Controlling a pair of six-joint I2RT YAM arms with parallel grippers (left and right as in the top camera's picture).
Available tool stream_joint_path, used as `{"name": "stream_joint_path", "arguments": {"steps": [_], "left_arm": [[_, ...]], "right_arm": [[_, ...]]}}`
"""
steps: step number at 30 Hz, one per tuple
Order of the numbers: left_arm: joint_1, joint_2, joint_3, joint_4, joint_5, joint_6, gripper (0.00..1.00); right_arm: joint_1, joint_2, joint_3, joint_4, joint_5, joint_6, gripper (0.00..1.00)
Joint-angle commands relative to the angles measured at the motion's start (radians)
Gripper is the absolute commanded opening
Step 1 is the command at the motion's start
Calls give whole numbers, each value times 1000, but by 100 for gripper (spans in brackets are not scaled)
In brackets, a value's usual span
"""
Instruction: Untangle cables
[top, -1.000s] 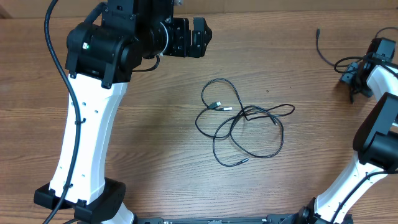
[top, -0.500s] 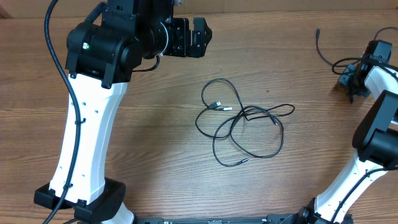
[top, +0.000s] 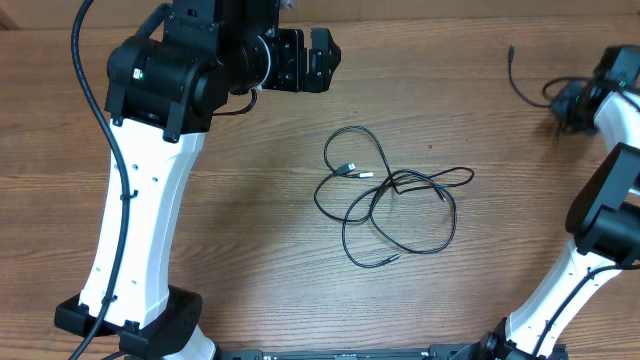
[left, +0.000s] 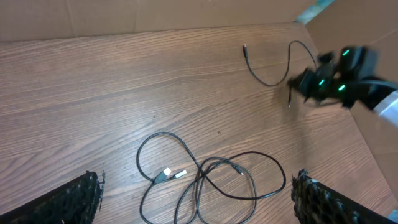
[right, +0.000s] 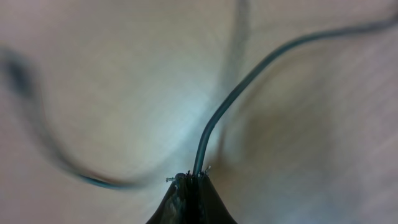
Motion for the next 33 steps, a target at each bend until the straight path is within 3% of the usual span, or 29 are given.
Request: {"name": "stream_joint_path", "arguments": {"steps": [1,5,7,8,9,10,11,12,16,25,30,33], "left_arm": [[-6,-7,-5,1,8,23,100],[-6,-7,-5,1,8,23,100],[-6,-7,-5,1,8,23,100],[-6,-7,-5,1,8,23,100],[-6,-7,-5,1,8,23,100],[-6,-7,-5,1,8,23,99],[-6,-7,-5,1,8,23,100],[-6,-7,-5,1,8,23,100],[-6,-7,-5,1,8,23,100],[-6,-7,-5,1,8,23,100],[-6,-7,-5,1,8,23,100],[-6,-7,-5,1,8,23,100]], "right_arm": [[-2,-17,147,28,-161,142,4],[8,-17,204,154,-293,254,4],[19,-13,204,163,-259,244,6],[27,-8,204,152,-221,242,16],[35,-2,204,135,-194,238,36],[42,6,204,119,-193,213,67],[49,14,204,103,-199,183,91],[55,18,204,77,-205,144,99],[68,32,204,-20,-193,45,100],[32,31,204,-115,-152,58,100],[27,32,203,-155,-24,57,100],[27,34,189,-147,-5,-2,100]]}}
